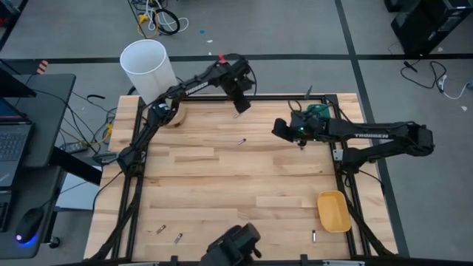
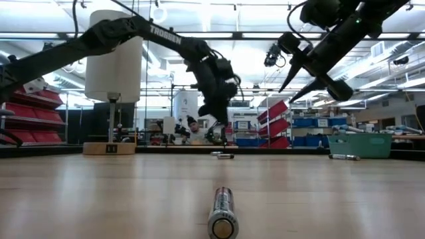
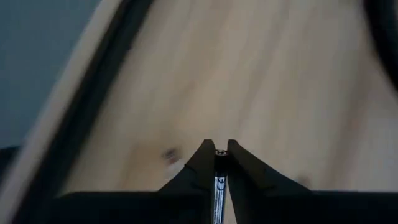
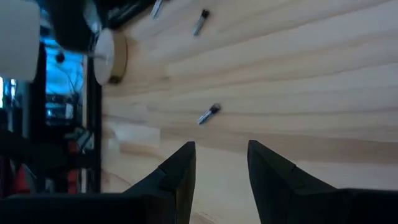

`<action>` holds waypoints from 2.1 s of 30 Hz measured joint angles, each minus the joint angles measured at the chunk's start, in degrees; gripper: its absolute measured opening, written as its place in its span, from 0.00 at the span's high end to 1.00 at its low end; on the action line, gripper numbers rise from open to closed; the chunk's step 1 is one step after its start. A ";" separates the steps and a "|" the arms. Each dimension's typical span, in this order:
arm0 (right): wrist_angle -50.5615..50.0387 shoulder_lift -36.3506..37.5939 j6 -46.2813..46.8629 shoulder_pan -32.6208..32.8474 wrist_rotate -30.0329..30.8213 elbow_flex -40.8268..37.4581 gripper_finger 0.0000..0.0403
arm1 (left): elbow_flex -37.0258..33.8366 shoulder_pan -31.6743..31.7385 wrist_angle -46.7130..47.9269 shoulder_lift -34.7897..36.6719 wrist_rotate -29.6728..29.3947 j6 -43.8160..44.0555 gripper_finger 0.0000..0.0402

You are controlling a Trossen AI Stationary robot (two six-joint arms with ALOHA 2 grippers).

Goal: Sort batteries
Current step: Put the silver battery into the yellow bin

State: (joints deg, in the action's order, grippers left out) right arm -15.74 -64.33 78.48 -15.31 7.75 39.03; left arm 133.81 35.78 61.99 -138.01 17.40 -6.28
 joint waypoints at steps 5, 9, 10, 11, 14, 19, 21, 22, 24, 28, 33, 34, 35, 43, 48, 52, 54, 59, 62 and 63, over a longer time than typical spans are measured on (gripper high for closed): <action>7.13 -3.02 -6.40 1.29 2.44 0.00 0.67 | -0.10 -2.16 -5.35 2.83 12.34 9.45 0.91; 7.12 -3.83 -3.98 1.21 7.34 0.00 0.67 | 0.10 -4.67 -11.89 3.08 18.10 18.43 0.91; 6.90 -3.89 -3.72 1.01 7.98 0.00 0.67 | 0.16 -5.27 -13.77 3.23 18.98 20.61 0.91; 7.17 -3.94 -3.87 0.92 8.74 0.00 0.67 | 0.26 -5.89 -15.94 3.35 19.61 22.63 0.91; 7.79 -3.94 -5.41 0.86 11.14 0.00 0.67 | 0.36 -7.50 -20.23 3.51 20.98 28.14 0.91; 13.02 -3.94 -9.61 0.22 12.09 -0.01 0.68 | 0.31 -9.38 -23.34 3.51 20.64 32.44 0.91; 16.58 -3.94 -11.73 0.10 12.08 -0.02 0.69 | 0.24 -9.77 -23.41 3.51 19.90 32.80 0.92; 17.93 -3.89 -12.58 0.06 12.02 -0.02 0.69 | 0.20 -9.94 -23.34 3.51 19.75 33.29 0.93; 18.28 -3.68 -12.68 -0.05 11.82 0.00 0.71 | 0.16 -10.00 -23.91 3.49 19.73 33.90 0.95; 18.12 -3.64 -10.92 -0.09 8.72 0.00 0.76 | 0.16 -10.02 -24.39 3.49 19.48 34.50 0.98; 14.60 -3.59 -9.07 0.13 2.79 0.00 0.78 | 0.16 -9.96 -22.02 3.49 19.22 31.87 0.97; 12.68 -3.59 -9.13 0.13 2.27 0.00 0.78 | 0.16 -9.79 -20.57 3.49 18.50 30.29 0.96; 10.18 -3.59 -9.80 0.13 1.36 0.00 0.78 | 0.16 -9.59 -19.08 3.49 17.80 28.48 0.96; -19.73 -3.61 -21.40 -2.09 0.01 0.00 0.79 | 0.18 -8.34 0.95 3.49 3.86 6.37 0.95; -29.94 -3.63 -25.38 -4.38 -2.86 0.00 0.79 | 0.18 -9.21 9.84 3.49 -3.13 -0.09 0.95; -35.66 -3.93 -24.74 -4.65 -1.62 0.00 0.79 | 0.06 -10.02 13.64 3.49 -7.40 -3.10 0.95; -36.40 -4.49 -24.75 -5.13 -1.21 0.00 0.79 | -0.57 -10.09 13.52 3.49 -6.58 -3.88 0.95; -34.77 -8.55 -27.27 -6.31 -1.06 0.00 0.79 | -1.06 -10.04 14.14 3.47 -3.94 -4.21 0.96; -34.17 -12.15 -28.13 -6.84 -1.14 0.00 0.79 | -1.08 -9.93 14.81 3.62 -4.20 -4.22 0.96; -34.24 -13.23 -28.09 -6.95 -0.98 0.00 0.79 | -1.08 -9.93 15.42 3.76 -5.09 -4.22 0.96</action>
State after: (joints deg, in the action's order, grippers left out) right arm -49.97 -77.56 50.38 -22.25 6.77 39.03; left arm 132.73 25.85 77.41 -134.24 12.30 -10.50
